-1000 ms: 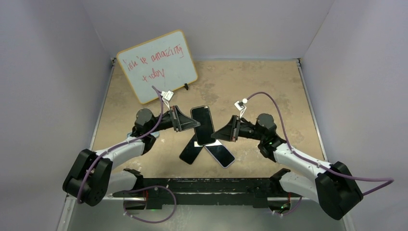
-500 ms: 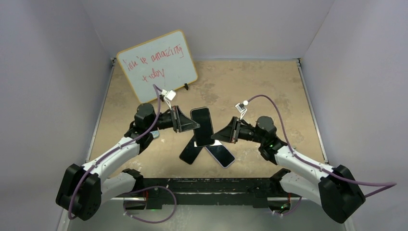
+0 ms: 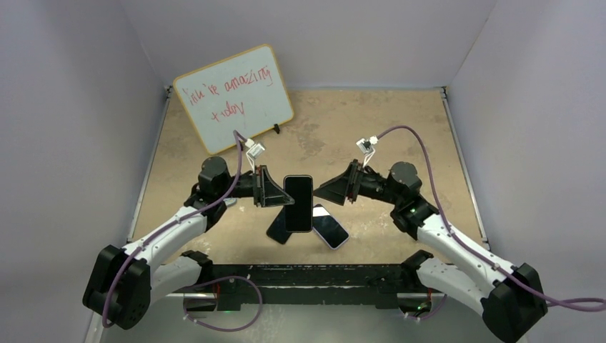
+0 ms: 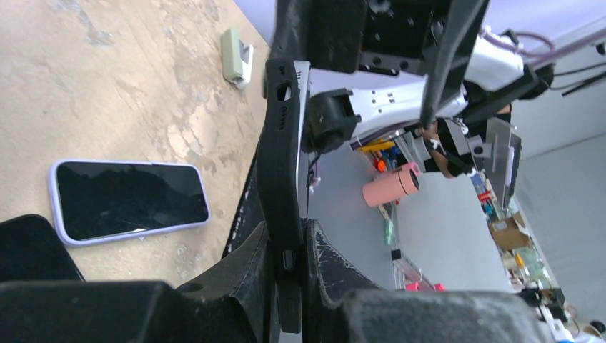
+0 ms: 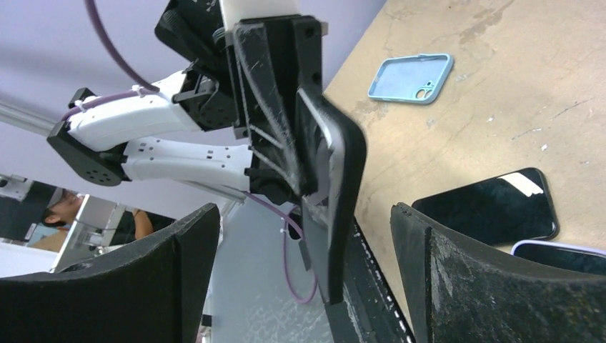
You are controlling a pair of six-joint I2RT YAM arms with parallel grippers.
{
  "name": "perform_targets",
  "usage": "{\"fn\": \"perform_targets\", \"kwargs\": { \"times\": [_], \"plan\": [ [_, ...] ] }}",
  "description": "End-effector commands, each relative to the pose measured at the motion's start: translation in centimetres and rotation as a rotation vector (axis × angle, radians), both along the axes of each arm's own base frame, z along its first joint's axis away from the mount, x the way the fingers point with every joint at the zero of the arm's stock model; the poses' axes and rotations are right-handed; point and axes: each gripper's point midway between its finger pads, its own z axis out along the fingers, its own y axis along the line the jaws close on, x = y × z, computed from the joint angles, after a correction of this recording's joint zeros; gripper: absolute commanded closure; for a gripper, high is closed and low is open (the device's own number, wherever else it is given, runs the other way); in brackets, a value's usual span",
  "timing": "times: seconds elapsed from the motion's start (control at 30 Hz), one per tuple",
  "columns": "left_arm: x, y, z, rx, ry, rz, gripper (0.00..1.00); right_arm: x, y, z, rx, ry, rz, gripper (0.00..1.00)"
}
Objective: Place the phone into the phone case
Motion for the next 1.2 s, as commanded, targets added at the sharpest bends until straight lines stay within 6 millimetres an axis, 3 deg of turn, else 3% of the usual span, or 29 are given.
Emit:
{"fn": "perform_targets", "kwargs": {
  "times": [0.0,0.2,0.6,0.7,0.83,0.97,1.17],
  "plan": [
    [-1.9,0.2,2.1,-0.076,-0.125,-0.093,1.00,0.5,1.0,2.5,0.019,-0.109,0.059,0.13],
    [-2.7,0.0,2.7,-0.132,-0.101,-0.154,1.00,1.1,2.3,3.1,0.007,-0.120,0.136,0.19],
    [-0.5,-0.6,0.7,-0.048,-0.047,-0.089,1.00,1.8,3.6,2.7,-0.006,-0.077,0.219,0.32],
    [0.0,-0.5,0.3,-0.021,-0.026,-0.060,1.00,2.1,3.6,2.7,-0.027,-0.076,0.204,0.45],
    [1.4,-0.2,-1.9,0.104,0.012,0.030,1.00,2.4,3.2,3.4,-0.040,-0.089,0.159,0.76],
    [2.4,0.3,-3.6,0.205,0.048,0.088,1.00,2.6,2.8,3.7,-0.060,-0.092,0.123,0.98],
    [3.5,0.6,-4.5,0.259,0.055,0.134,1.00,2.1,2.6,3.3,-0.049,-0.034,0.119,1.00]
  ]
}}
